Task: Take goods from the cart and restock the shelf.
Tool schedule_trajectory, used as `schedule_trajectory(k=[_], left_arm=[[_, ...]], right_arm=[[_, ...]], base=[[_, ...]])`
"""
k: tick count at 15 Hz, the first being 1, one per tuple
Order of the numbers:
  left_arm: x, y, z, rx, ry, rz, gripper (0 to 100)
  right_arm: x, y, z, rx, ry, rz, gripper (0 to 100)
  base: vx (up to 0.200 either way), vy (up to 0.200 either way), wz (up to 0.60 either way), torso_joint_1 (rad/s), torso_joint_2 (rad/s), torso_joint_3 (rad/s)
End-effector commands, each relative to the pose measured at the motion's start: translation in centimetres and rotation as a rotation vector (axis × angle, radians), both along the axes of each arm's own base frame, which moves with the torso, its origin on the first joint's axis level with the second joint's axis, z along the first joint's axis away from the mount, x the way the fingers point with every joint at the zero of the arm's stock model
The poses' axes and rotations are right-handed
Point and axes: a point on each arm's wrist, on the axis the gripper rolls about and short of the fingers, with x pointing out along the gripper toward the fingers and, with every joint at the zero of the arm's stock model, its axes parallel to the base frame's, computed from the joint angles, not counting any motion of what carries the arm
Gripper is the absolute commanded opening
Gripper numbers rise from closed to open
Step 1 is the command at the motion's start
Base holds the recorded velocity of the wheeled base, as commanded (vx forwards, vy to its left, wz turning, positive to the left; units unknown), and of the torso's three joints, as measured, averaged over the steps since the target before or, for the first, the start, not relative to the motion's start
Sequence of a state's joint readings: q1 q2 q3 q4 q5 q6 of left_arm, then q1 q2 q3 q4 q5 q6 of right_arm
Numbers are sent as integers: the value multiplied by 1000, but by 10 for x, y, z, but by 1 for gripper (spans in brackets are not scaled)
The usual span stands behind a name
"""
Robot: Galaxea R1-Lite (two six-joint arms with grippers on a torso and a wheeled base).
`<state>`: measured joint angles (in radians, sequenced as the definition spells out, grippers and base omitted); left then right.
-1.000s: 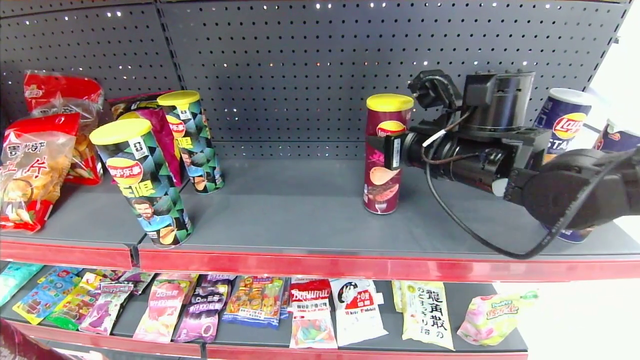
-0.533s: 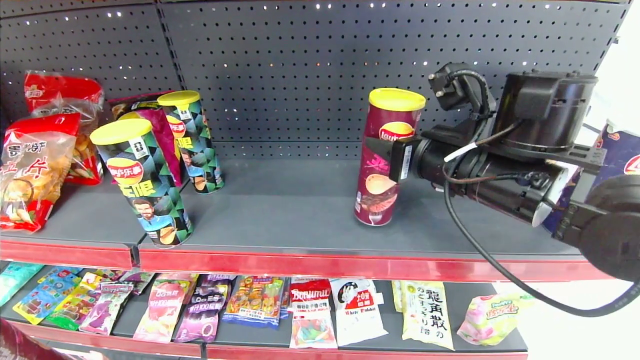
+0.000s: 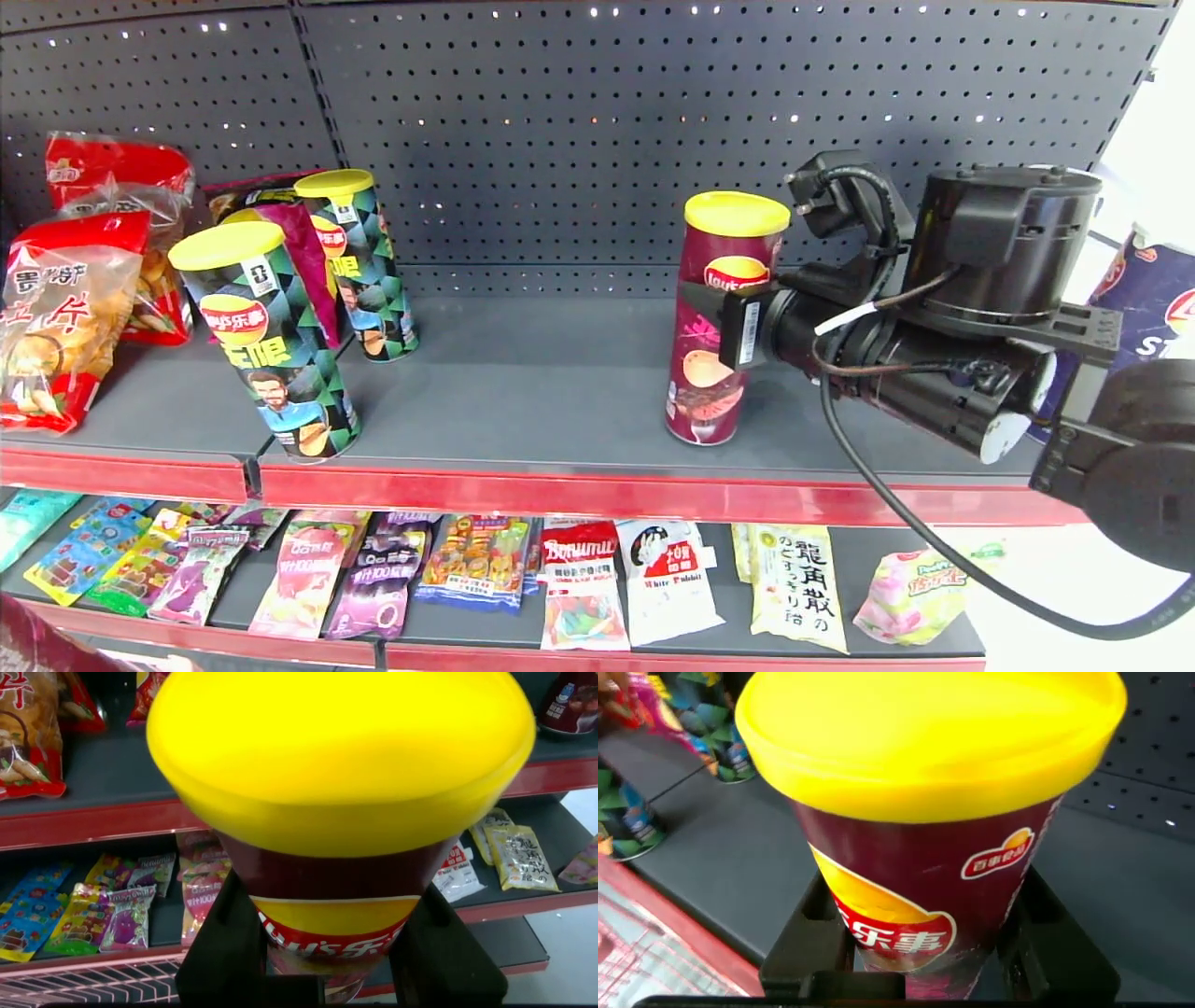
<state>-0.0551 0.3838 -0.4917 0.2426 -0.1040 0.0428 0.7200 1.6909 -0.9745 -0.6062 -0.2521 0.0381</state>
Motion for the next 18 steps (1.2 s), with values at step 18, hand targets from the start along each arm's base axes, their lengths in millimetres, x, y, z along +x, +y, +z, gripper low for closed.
schedule_trajectory(k=[18], left_arm=[[3,0,-7,2,29,-2,0]], right_arm=[[-16,8,-16,-63,-2,44,0]], base=[[0,0,0,0,0,0]])
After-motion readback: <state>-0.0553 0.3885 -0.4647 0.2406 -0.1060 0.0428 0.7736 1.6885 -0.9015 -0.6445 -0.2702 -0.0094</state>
